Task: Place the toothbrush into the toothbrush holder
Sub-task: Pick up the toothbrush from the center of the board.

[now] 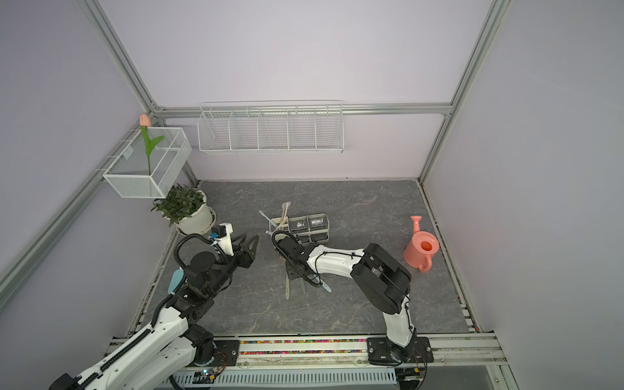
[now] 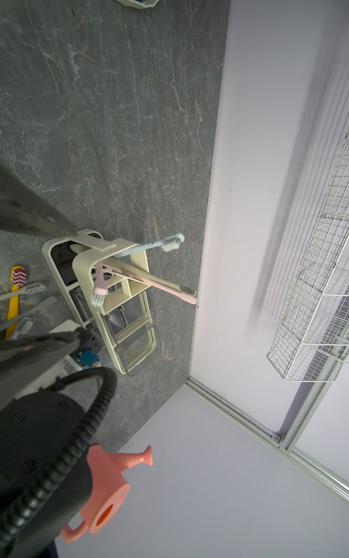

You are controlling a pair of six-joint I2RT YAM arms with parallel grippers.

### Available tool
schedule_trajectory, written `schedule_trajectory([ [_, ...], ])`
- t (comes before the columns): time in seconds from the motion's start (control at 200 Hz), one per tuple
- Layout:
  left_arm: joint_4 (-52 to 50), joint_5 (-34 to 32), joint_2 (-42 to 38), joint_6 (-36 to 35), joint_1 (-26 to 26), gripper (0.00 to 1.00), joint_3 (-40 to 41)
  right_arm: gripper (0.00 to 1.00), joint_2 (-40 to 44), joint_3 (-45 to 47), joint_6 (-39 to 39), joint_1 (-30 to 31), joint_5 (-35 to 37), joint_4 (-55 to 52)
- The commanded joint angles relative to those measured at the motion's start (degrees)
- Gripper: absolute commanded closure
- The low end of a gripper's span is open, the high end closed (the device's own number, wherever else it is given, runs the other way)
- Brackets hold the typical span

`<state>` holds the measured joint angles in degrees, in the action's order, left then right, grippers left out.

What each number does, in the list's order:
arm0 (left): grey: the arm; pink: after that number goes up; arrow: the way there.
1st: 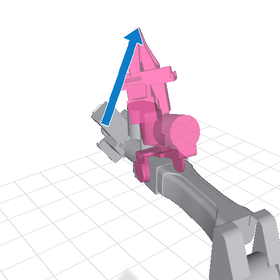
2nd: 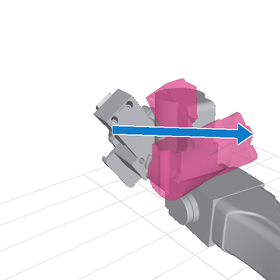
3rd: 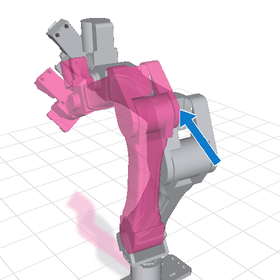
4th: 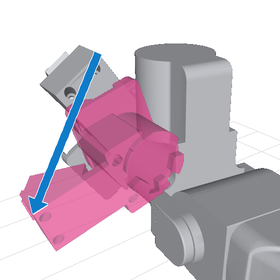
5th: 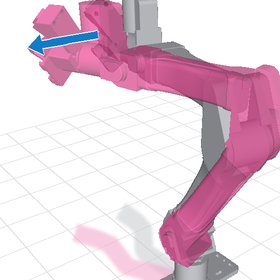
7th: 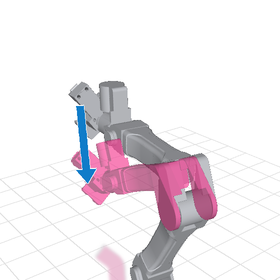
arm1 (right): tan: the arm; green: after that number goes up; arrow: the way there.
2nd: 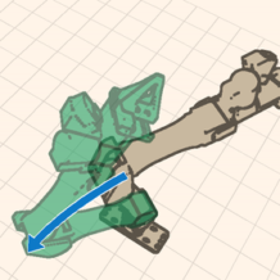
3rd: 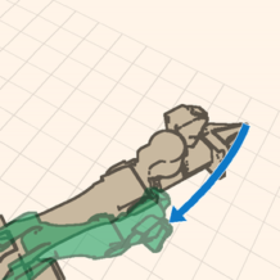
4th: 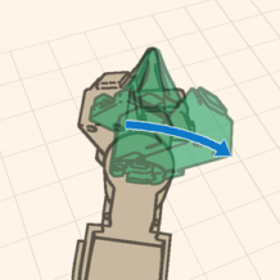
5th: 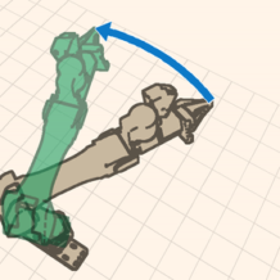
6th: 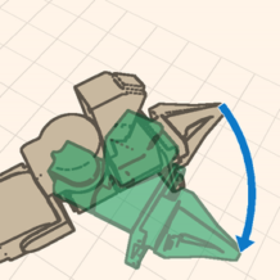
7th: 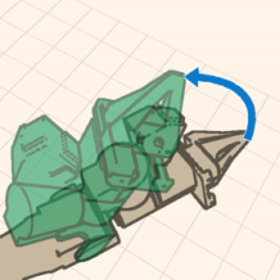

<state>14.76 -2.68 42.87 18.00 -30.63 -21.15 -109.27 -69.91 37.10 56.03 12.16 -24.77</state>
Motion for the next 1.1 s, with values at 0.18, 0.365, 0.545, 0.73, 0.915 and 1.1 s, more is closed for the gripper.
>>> schedule_trajectory([
  [0.18,3.9,8.0,5.6,2.9,0.2,0.44,-2.3,0.93,11.2,7.3,-1.8,0.5,0.7,8.1],
  [0.365,4.0,17.4,13.6,4.2,0.2,0.44,-6.4,0.93,18.0,12.1,-3.1,0.4,1.9,13.3],
  [0.545,9.0,24.7,18.3,6.6,0.1,0.43,-7.1,0.93,20.1,14.7,-4.7,0.5,0.3,18.6],
  [0.73,8.6,24.2,19.5,6.0,-0.7,0.44,-7.5,0.93,19.6,14.9,-4.4,0.5,-1.1,20.5],
  [0.915,4.9,24.1,22.7,4.6,-1.7,0.44,-10.2,0.93,20.5,14.8,-4.2,0.5,-1.4,21.9],
  [1.1,4.7,25.2,25.9,4.8,-2.0,0.45,-11.6,0.93,21.9,14.8,-4.1,0.6,-1.5,22.4],
])
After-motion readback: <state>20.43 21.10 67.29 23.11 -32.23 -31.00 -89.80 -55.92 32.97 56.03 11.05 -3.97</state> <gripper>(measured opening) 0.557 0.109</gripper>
